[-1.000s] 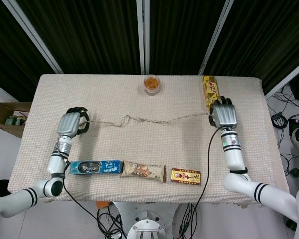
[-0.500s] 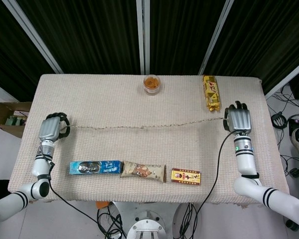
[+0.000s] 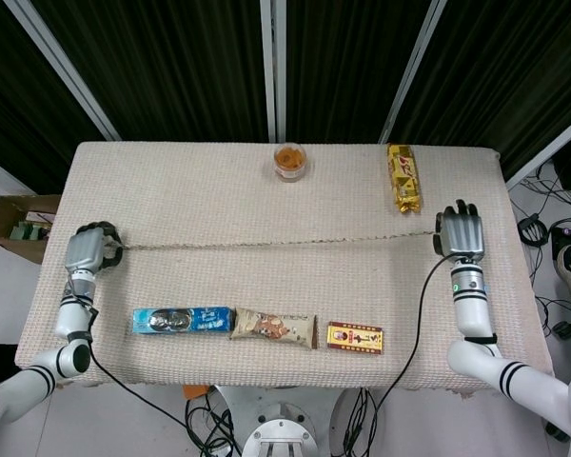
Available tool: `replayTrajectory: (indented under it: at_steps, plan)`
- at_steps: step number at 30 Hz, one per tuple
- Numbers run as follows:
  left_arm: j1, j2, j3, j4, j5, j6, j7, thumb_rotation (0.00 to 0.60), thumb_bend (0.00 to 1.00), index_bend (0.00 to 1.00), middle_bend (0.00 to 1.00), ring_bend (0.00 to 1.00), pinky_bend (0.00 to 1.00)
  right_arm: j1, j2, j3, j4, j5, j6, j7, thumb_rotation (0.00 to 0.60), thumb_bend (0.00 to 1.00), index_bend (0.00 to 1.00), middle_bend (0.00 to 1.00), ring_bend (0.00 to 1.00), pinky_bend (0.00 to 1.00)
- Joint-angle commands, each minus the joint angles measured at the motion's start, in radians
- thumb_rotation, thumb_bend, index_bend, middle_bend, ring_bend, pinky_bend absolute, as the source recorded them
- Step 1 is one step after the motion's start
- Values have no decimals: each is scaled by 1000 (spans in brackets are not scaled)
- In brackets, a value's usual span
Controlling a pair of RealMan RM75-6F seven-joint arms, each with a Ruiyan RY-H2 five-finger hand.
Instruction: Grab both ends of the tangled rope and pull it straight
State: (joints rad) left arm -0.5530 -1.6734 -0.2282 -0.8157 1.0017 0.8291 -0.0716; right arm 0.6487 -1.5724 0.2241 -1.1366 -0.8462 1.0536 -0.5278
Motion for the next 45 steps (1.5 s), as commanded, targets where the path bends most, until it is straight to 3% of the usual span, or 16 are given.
replayTrajectory:
  at_steps: [1,7,13,18,22,30,35,41,45]
  plan:
    - [3,-7,-5,13,0,-12,-7,600,532,644,257,155,154,-4,-15,-3,23,-5,-11,7,600,581,750,368,124,201]
    - [1,-31,-3,44,26,-18,-28,600,531,644,257,155,153,-6,-51,-15,73,-46,-25,38,600,578,739,367,124,185]
    - [2,-51,1,78,50,-18,-38,600,522,625,254,155,153,-11,-88,-36,148,-93,-27,47,600,537,644,326,109,141]
    - [9,-42,7,64,68,-7,-22,600,445,340,201,155,151,-22,-93,-41,168,-116,-24,48,600,389,336,244,36,85]
    - [20,-25,3,34,76,28,-3,600,374,249,173,150,148,-35,-66,-35,135,-125,-6,40,600,229,130,186,0,50]
    - [86,102,-25,-134,88,178,27,600,268,221,162,142,146,-111,106,-9,-99,-159,125,42,600,189,47,163,0,38]
    - [175,282,-32,-359,120,328,49,600,242,222,163,143,146,-204,329,-15,-351,-200,182,121,600,215,46,162,0,37]
    - [294,476,2,-582,177,459,39,600,240,238,163,143,146,-345,530,-57,-526,-275,276,263,600,240,46,165,0,39]
    - [366,543,46,-663,237,533,-5,600,241,251,169,143,146,-433,573,-93,-560,-339,361,356,600,261,72,176,0,38]
